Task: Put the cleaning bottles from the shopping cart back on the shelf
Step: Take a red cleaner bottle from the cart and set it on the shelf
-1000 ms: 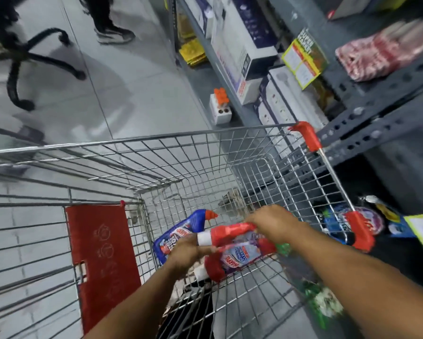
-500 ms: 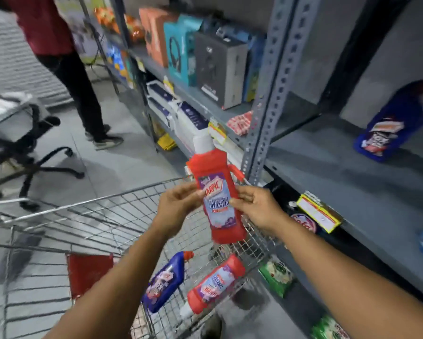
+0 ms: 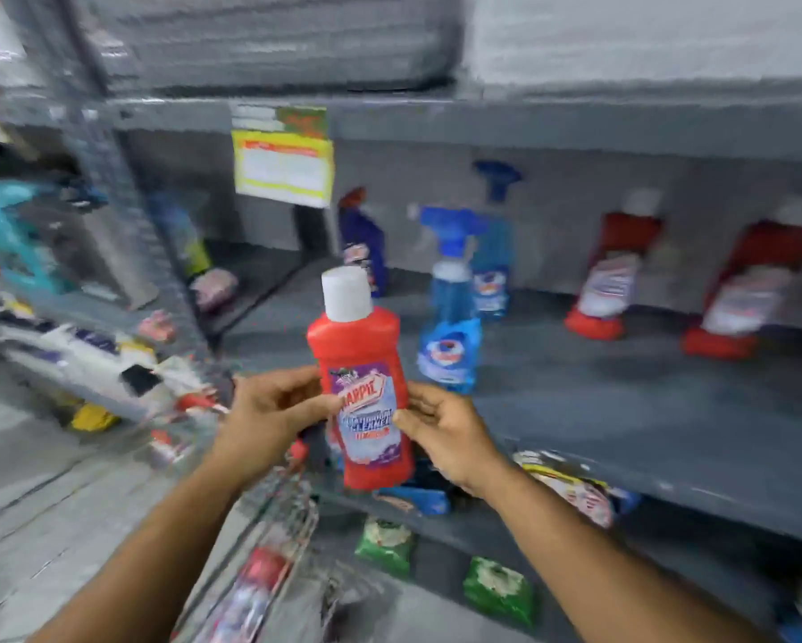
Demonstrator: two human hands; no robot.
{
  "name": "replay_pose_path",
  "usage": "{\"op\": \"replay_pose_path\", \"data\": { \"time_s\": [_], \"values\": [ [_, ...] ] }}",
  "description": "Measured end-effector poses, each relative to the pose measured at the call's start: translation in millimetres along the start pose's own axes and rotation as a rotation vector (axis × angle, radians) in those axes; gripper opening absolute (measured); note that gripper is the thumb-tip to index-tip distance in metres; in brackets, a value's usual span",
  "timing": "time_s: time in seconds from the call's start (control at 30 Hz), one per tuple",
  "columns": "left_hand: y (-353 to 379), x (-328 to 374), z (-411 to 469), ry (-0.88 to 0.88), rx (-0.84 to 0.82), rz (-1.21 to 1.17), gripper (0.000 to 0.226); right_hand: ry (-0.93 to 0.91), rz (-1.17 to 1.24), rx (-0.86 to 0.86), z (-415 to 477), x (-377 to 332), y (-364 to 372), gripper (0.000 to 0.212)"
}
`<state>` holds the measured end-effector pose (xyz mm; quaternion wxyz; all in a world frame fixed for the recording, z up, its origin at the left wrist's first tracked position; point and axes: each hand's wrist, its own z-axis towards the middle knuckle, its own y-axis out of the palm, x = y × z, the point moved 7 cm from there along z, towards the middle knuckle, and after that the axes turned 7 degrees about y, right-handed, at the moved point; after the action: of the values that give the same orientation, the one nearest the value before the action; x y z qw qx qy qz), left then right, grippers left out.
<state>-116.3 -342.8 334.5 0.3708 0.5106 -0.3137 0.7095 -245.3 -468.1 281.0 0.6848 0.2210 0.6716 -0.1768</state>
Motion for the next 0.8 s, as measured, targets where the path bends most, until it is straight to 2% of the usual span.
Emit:
{"op": "replay_pose_path", "data": {
  "time_s": [0.03,0.2,0.3,0.4,0.6,0.8],
  "values": [
    [38,0,9,0.015,-0.067,-0.013,0.022,-0.019,0.008,0.068,-18,0,-34,0.035],
    [216,-8,44,0.078,-0.263,-0.013,0.028,-0.110,0.082,0.407,-104,-1,-185,0.035],
    [303,-6,60,0.102,-0.348,-0.019,0.032,-0.148,0.077,0.572,-141,-2,-254,0.039],
    [369,-3,71,0.110,-0.411,-0.056,0.035,-0.178,0.071,0.678,-168,-4,-304,0.033],
    [447,-4,84,0.090,-0.496,-0.079,0.034,-0.220,0.009,0.788,-202,-12,-367,0.039],
    [467,-13,80,0.040,-0.513,-0.093,0.038,-0.205,-0.067,0.846,-214,-12,-384,0.042]
  ]
}}
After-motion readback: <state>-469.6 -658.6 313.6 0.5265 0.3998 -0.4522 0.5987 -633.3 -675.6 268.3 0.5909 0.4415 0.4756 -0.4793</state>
